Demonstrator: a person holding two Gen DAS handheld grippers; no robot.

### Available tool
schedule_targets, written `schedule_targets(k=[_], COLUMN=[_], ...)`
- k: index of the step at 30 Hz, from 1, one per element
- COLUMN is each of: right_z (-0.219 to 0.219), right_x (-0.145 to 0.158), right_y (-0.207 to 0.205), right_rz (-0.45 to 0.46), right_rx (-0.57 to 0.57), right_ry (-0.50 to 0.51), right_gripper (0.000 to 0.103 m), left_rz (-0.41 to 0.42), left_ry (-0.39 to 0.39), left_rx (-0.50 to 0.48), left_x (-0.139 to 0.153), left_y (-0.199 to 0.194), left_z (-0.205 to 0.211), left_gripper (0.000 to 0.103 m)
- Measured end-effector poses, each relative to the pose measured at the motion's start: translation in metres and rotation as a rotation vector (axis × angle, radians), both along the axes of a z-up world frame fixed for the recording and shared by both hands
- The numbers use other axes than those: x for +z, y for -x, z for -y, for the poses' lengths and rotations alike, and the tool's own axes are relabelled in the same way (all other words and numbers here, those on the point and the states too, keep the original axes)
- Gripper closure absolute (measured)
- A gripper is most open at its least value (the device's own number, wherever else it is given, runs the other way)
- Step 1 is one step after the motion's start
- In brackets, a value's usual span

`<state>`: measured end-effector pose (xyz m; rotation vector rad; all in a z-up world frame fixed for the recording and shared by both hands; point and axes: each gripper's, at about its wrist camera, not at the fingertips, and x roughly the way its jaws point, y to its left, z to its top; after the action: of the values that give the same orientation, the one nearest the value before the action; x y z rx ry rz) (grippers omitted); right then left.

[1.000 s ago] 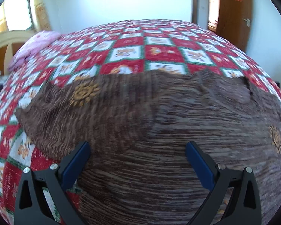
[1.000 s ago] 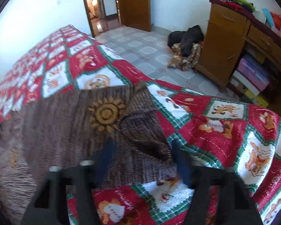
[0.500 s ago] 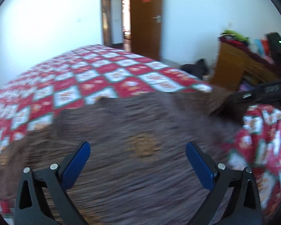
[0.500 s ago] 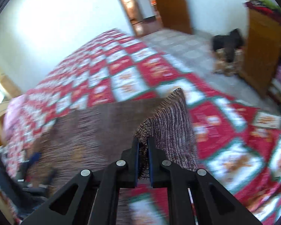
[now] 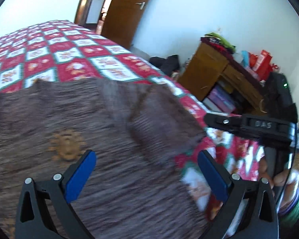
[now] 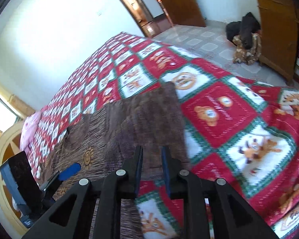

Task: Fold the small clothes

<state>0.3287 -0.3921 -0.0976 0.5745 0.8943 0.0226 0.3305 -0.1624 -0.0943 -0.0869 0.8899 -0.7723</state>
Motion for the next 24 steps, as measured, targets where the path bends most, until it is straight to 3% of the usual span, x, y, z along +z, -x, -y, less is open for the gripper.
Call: schedule_targets(k=[3,5,8,11,13,16,18,20,24], right_z=[0.007,0.008,0.003,-0.003,-0.005,-0.005,-0.008,-0.014,-0.031], right_x=[0.001,0.004,0.011,0.017,0.016,0.012,0.011,0.014,0.019], right_y=[0.005,0.005,0.002,-0.008,-0.020,-0.033,-0.037,-0.040,-0.049], right_rz=[0.008,0.018,0.041,0.060,0.049,0.047,0.051,0.056,0.053], right_rx=[-0.010,0.010,0.059,0.084,0.100,0.104,0.121,0.154,0.239], right_ry=[-0.001,0.019,0.056,0.139,0.149,0.120,0.111,0.126,0.154], right_gripper=[0.083,0.083,0.083,0.082,0.067,0.059,0.059,0.059,0.059], left_rz=[0.045,-0.032,-0.163,-0.174,-0.151,-0.127,-0.132,-0.166,-0.089], left_ry=[-0.032,-0.015,0.059,0.124,0.118,0.113,0.163,0.213,0.246], left_rx=[-0.031,-0.026,0.065,0.144,0.137,0.141,0.120,0.101,0.092], left_x=[0.001,-0.008,-0.023,-0.029,-0.027,-0.027,-0.030,-0.034,-0.030], left_y=[0.006,-0.003,-0.020,-0.022,-0.020,-0.022,-0.025,-0.028,-0.015], left_z=[0.025,0.034,0.026,0.020,0.027,0.036,0.034,0.030,0.022], left_gripper=[0.000,0.000,0.001,0.005,0.014,0.041,0.099,0.095,0.095])
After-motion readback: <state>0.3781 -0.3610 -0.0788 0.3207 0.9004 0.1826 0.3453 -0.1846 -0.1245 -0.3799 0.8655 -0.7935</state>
